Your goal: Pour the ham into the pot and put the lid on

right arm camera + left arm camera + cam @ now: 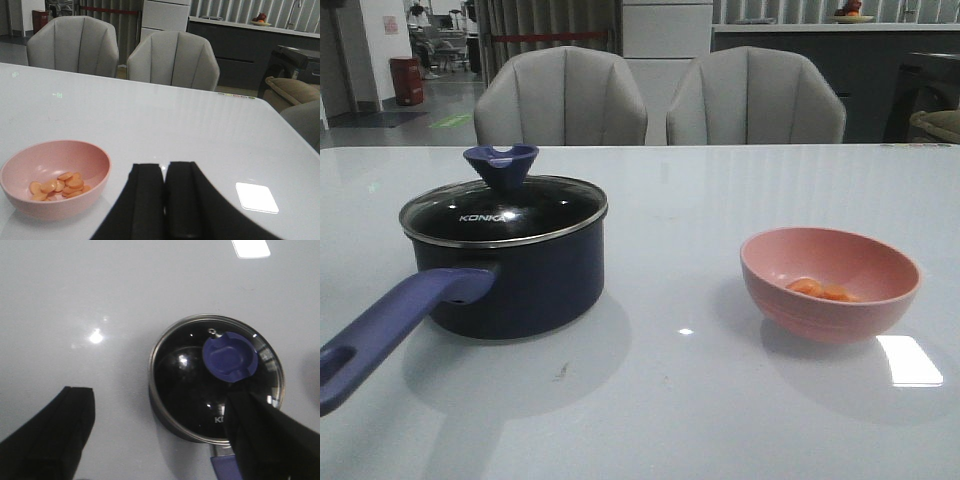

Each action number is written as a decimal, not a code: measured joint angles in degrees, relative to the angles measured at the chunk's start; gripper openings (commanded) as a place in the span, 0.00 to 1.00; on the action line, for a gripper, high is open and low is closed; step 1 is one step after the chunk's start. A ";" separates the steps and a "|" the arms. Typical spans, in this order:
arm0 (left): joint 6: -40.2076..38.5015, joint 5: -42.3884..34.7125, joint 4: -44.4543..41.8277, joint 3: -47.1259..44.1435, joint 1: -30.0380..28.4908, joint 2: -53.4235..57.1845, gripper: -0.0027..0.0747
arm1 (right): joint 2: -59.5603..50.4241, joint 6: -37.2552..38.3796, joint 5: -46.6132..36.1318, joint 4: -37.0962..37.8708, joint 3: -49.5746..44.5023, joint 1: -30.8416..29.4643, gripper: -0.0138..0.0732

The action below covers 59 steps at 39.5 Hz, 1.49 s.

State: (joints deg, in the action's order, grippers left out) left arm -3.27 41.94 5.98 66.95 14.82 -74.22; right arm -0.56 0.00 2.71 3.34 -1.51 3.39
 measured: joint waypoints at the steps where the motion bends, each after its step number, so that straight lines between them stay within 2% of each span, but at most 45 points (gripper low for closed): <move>1: -0.52 0.96 0.00 1.63 0.55 -1.46 0.78 | 0.00 0.00 0.00 0.00 0.00 0.00 0.32; 12: -12.25 11.17 -5.98 17.18 5.67 -19.02 0.78 | 0.00 0.00 0.00 0.00 0.00 0.00 0.32; 29: -21.17 24.85 -8.24 36.32 10.94 -36.11 0.78 | 0.00 0.00 0.00 0.00 0.00 0.00 0.32; 34: -23.16 28.05 -9.62 38.79 11.09 -38.71 0.78 | 0.00 0.00 0.00 0.00 0.00 0.00 0.32; 59: -26.14 29.00 -6.80 39.75 11.09 -41.59 0.78 | 0.00 0.00 0.00 0.00 0.00 0.00 0.32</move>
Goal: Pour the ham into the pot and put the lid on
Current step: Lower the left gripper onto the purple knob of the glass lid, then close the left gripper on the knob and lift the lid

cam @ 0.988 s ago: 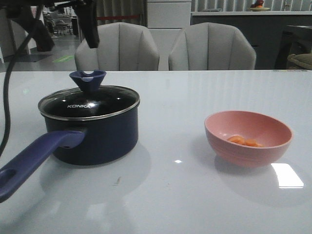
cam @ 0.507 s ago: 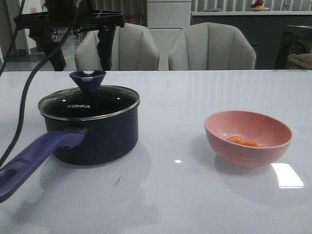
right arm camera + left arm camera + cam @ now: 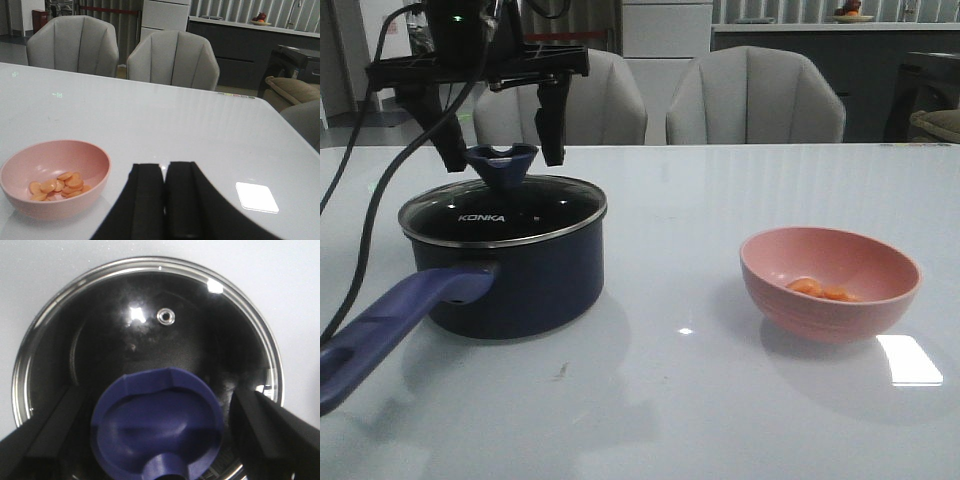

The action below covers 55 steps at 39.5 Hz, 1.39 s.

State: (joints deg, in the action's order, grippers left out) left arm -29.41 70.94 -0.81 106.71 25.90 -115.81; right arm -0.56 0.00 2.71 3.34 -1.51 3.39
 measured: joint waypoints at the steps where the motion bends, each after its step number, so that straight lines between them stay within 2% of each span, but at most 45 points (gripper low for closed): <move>1: 0.00 0.00 0.00 0.00 0.00 -0.13 0.78 | 0.00 0.00 0.00 0.00 0.00 0.00 0.32; 12: -0.04 -0.22 0.01 0.00 0.00 -0.44 0.76 | 0.00 0.30 0.00 0.00 0.00 0.00 0.32; 20: -0.04 -0.22 0.01 0.00 0.00 -0.44 0.67 | 0.00 0.30 0.00 0.00 0.00 0.00 0.32; 31: -0.04 -0.22 0.01 0.00 0.00 -0.44 0.62 | 0.00 0.30 0.00 0.00 0.00 0.00 0.32; 45: -0.04 -0.22 0.01 0.00 0.00 -0.44 0.49 | 0.00 0.30 0.00 0.00 0.00 0.00 0.32; 55: -0.04 -0.22 0.01 0.00 0.00 -0.44 0.49 | 0.00 0.30 0.00 0.00 0.00 0.00 0.32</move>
